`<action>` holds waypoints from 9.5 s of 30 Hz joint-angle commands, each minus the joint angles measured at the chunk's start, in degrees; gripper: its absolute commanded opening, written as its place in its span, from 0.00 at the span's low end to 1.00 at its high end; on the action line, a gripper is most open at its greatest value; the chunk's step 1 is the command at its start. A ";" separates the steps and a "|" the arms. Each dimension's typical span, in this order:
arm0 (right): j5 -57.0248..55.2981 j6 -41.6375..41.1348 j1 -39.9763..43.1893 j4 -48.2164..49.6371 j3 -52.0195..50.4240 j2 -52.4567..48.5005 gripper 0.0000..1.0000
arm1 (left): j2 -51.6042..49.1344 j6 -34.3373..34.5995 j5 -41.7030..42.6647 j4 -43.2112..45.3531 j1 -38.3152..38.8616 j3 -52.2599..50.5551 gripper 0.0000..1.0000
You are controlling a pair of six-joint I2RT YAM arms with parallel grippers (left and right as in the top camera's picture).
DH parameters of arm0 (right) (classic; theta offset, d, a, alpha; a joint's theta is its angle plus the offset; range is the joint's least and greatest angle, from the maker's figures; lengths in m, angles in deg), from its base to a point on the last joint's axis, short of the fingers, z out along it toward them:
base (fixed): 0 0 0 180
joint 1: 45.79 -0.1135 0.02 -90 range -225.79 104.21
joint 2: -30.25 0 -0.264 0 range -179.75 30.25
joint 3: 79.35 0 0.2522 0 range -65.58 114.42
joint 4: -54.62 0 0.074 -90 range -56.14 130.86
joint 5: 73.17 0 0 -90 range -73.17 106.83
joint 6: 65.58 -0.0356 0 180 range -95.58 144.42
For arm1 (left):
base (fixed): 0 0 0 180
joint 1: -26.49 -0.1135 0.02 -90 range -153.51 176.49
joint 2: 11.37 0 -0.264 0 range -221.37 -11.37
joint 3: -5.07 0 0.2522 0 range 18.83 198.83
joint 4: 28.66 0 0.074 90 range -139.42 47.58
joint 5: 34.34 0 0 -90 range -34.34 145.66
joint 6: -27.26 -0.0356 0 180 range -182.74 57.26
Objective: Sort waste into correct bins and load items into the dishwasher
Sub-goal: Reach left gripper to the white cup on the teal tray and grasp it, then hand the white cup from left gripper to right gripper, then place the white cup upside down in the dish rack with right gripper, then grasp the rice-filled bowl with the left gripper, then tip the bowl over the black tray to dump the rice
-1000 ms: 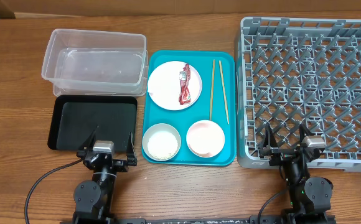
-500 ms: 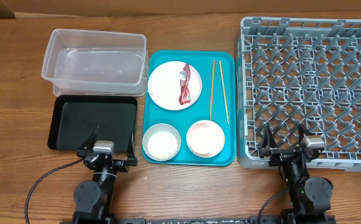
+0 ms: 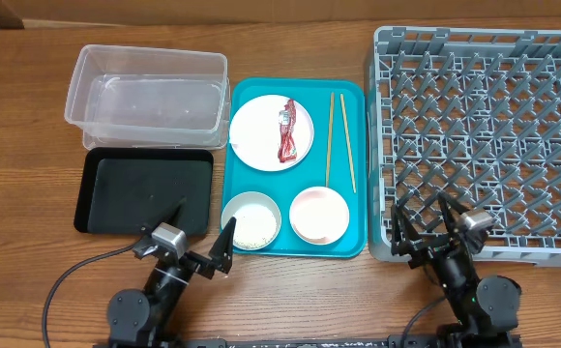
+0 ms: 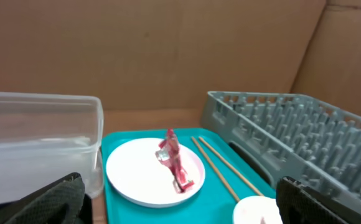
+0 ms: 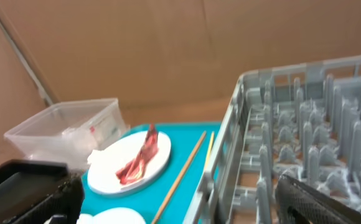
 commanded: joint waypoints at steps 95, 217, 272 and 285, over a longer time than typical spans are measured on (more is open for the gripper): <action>37.73 6.73 -15.04 -40.65 72.02 -61.51 0.59 | -86.18 -6.99 70.88 -52.52 8.66 74.38 0.04; -7.48 -15.21 -1.75 -68.46 79.34 -53.79 1.00 | -101.00 27.30 -25.83 -46.97 30.93 61.57 0.17; -7.50 -15.19 -1.75 -68.26 79.34 -53.79 1.00 | -106.55 -46.53 62.01 -75.60 -34.32 63.82 0.04; -7.50 -15.19 -1.75 -68.02 79.34 -53.79 1.00 | -107.08 -51.60 63.32 -78.42 -34.21 63.80 0.04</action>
